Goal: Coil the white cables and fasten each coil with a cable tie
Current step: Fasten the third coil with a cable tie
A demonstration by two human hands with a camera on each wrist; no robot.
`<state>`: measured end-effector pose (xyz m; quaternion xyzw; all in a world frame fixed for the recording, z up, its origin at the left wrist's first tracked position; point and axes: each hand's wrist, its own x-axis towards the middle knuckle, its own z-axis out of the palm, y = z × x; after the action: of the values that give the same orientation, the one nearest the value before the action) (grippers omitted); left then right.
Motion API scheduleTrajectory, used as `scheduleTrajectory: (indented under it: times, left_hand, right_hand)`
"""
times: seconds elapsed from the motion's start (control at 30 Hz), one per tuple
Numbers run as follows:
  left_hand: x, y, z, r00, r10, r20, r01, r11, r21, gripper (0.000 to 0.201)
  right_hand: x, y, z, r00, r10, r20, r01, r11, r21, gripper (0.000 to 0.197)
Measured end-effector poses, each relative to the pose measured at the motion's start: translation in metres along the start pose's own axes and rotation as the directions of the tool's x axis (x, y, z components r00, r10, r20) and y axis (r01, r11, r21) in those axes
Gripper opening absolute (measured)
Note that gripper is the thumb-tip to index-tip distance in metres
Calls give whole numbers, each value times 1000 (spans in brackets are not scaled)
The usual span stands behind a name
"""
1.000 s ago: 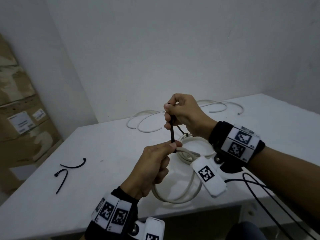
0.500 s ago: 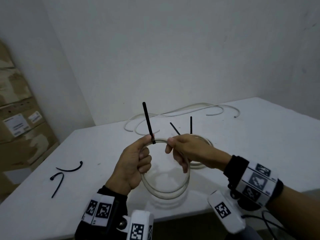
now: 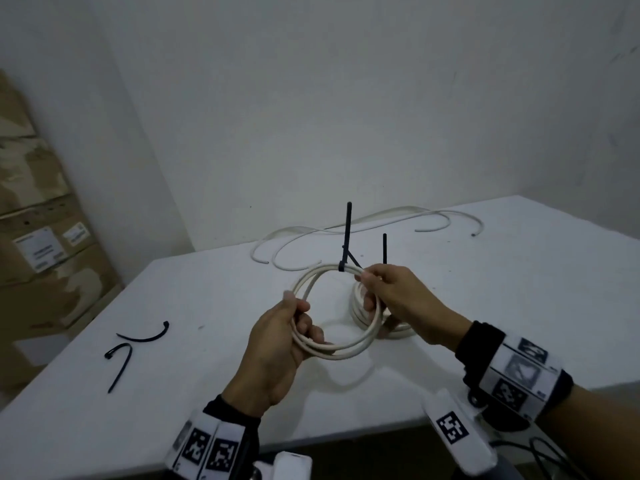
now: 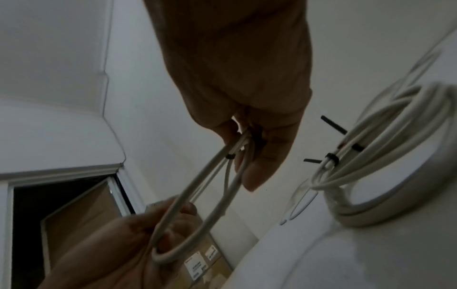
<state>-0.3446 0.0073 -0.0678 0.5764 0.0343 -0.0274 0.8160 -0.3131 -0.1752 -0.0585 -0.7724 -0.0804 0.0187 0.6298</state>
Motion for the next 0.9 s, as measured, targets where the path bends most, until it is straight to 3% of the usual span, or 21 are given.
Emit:
scheduleTrajectory:
  times: [0.13,0.27,0.4,0.5,0.57,0.63,0.67,0.77,0.83,0.9]
  left_hand:
    - [7,-12,10,996,-4,-86,9,998,63,33]
    - [16,-20,23,999,13,-39,-3,965,261,22]
    - [28,-26,32,986,159,-41,-118,858,501,7]
    - [37,-26,41,983,177,-53,-120,830,545,34]
    - [43,-25,46,979,205,8,-171,792,586,26]
    - [47,-24,51,971,233,50,-219,786,579,8]
    - [48,-23,53,974,221,52,-212,804,555,9]
    - [53,-20,55,996,30,87,-61,921,385,12]
    - [53,-16,55,982,-101,158,62,969,239,11]
    - [52,-12,54,971,-130,199,95,980,174,6]
  right_hand:
    - [-8,7,-7,999,-33,-30,26,979,-201,22]
    - [-11,14,-30,997,-28,-66,8,960,-278,17]
    - [-7,16,-55,997,-10,-71,-10,962,-274,19]
    - [-3,16,-66,999,4,-40,-15,963,-269,22]
    - [-1,16,-70,999,0,-33,-9,964,-265,23]
    - [0,15,-73,999,-4,-43,-7,965,-264,25]
    - [1,15,-74,999,-8,-51,-6,964,-267,27]
    - [0,13,-75,995,-18,-95,-14,946,-324,32]
    - [0,13,-76,994,-17,-110,-23,936,-351,33]
    - [1,15,-76,994,-1,-108,-36,939,-343,31]
